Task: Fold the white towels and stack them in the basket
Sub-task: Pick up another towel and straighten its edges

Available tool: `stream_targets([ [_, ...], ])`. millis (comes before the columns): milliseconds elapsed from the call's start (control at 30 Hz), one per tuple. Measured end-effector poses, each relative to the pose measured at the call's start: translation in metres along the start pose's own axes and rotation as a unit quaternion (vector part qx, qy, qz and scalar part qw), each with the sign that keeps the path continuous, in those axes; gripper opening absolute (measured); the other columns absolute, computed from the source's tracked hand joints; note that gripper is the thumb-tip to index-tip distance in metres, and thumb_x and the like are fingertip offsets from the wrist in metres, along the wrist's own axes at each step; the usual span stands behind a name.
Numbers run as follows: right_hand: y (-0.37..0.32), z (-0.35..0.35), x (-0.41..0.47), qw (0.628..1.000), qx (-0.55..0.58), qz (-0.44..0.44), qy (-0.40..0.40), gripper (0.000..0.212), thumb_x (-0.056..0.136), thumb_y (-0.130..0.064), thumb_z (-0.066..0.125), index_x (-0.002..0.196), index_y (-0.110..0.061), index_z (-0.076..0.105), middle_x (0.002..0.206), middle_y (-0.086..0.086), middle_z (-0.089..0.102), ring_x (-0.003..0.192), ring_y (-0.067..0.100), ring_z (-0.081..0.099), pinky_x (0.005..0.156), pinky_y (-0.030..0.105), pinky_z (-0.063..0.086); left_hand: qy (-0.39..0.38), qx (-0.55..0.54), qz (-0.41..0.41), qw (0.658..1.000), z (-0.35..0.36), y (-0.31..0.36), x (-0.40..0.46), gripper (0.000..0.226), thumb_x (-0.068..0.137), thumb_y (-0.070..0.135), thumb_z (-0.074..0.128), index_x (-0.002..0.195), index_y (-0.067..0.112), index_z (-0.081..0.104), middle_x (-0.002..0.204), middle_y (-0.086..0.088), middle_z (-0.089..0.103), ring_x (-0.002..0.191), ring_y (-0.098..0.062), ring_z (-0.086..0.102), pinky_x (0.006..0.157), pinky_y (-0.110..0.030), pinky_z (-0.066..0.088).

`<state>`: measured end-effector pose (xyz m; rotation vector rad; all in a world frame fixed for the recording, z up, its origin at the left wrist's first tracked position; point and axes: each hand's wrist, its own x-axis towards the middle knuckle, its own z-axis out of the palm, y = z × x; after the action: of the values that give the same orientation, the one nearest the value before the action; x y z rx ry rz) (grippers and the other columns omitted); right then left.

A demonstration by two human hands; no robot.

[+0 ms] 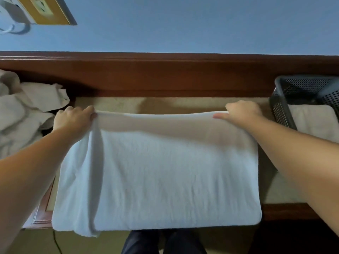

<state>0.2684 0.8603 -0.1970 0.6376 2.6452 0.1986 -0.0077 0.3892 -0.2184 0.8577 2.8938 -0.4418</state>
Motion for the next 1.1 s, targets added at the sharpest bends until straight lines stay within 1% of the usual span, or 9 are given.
stream_targets([
  [133,-0.003,0.006,0.044,0.999,-0.018,0.046,0.003,0.089,0.078,-0.100,0.025,0.087,-0.019,0.061,0.077,0.001,0.061,0.070,0.021,0.059,0.055,0.032,0.045,0.021,-0.004,0.003,1.000,0.010,-0.002,0.055,0.048,0.107,0.056,0.024,0.112,0.021,0.055,0.103,-0.021,0.065,0.103,-0.045,0.058,0.073,-0.047,0.041],
  [233,-0.004,0.013,0.074,0.997,-0.005,0.072,-0.010,0.093,0.069,-0.104,0.027,0.080,-0.018,0.062,0.072,0.003,0.064,0.066,0.024,0.062,0.063,0.036,0.055,0.005,0.037,-0.003,0.999,0.013,0.004,0.090,0.060,0.104,0.063,0.017,0.115,0.022,0.059,0.105,-0.018,0.065,0.107,-0.042,0.056,0.081,-0.049,0.044],
  [333,-0.006,0.022,0.101,0.996,0.009,0.089,0.004,0.095,0.066,-0.104,0.028,0.075,-0.017,0.064,0.072,0.005,0.062,0.080,0.026,0.060,0.075,0.040,0.051,-0.021,0.066,-0.033,0.997,0.022,0.016,0.115,0.065,0.103,0.066,0.016,0.121,0.024,0.062,0.111,-0.017,0.065,0.112,-0.040,0.054,0.093,-0.051,0.041],
  [400,-0.008,0.027,0.117,0.994,0.000,0.107,0.018,0.095,0.066,-0.105,0.029,0.071,-0.018,0.065,0.072,0.005,0.061,0.102,0.031,0.056,0.095,0.049,0.039,-0.030,0.046,-0.064,0.996,0.033,0.020,0.127,0.065,0.103,0.066,0.021,0.126,0.023,0.063,0.116,-0.019,0.063,0.116,-0.040,0.051,0.098,-0.052,0.038],
  [467,-0.007,0.032,0.127,0.991,0.006,0.129,0.024,0.094,0.065,-0.106,0.031,0.067,-0.019,0.065,0.071,0.005,0.060,0.116,0.033,0.053,0.105,0.053,0.029,-0.033,0.004,-0.103,0.994,0.046,0.019,0.135,0.061,0.103,0.065,0.027,0.132,0.024,0.063,0.121,-0.021,0.062,0.120,-0.041,0.049,0.103,-0.054,0.036],
  [633,-0.004,0.051,0.139,0.985,0.047,0.161,0.033,0.101,0.056,-0.110,0.027,0.065,-0.017,0.066,0.069,0.006,0.059,0.108,0.034,0.053,0.106,0.057,0.028,0.004,-0.049,-0.108,0.993,0.069,0.015,0.149,0.052,0.105,0.062,0.033,0.145,0.039,0.057,0.124,-0.022,0.059,0.120,-0.042,0.048,0.102,-0.054,0.038],
  [800,-0.003,0.055,0.151,0.976,0.085,0.196,0.048,0.102,0.049,-0.112,0.028,0.071,-0.019,0.064,0.069,0.006,0.052,0.115,0.035,0.052,0.107,0.057,0.027,0.060,-0.045,-0.080,0.994,0.081,0.006,0.155,0.053,0.106,0.061,0.031,0.133,0.031,0.064,0.113,-0.025,0.061,0.110,-0.045,0.049,0.095,-0.058,0.040],
  [933,-0.005,0.058,0.155,0.963,0.129,0.225,0.073,0.100,0.052,-0.108,0.039,0.082,-0.017,0.068,0.069,0.006,0.044,0.119,0.036,0.051,0.109,0.057,0.027,0.092,-0.081,-0.103,0.987,0.084,0.006,0.157,0.053,0.106,0.063,0.033,0.121,0.025,0.067,0.111,-0.027,0.059,0.108,-0.049,0.049,0.093,-0.061,0.041],
  [1100,-0.001,0.056,0.160,0.940,0.187,0.263,0.113,0.093,0.063,-0.102,0.050,0.091,-0.016,0.072,0.083,0.012,0.055,0.127,0.037,0.047,0.110,0.057,0.024,0.138,-0.110,-0.131,0.975,0.077,0.007,0.169,0.057,0.105,0.062,0.036,0.105,0.012,0.063,0.106,-0.031,0.055,0.107,-0.052,0.048,0.092,-0.063,0.039],
])
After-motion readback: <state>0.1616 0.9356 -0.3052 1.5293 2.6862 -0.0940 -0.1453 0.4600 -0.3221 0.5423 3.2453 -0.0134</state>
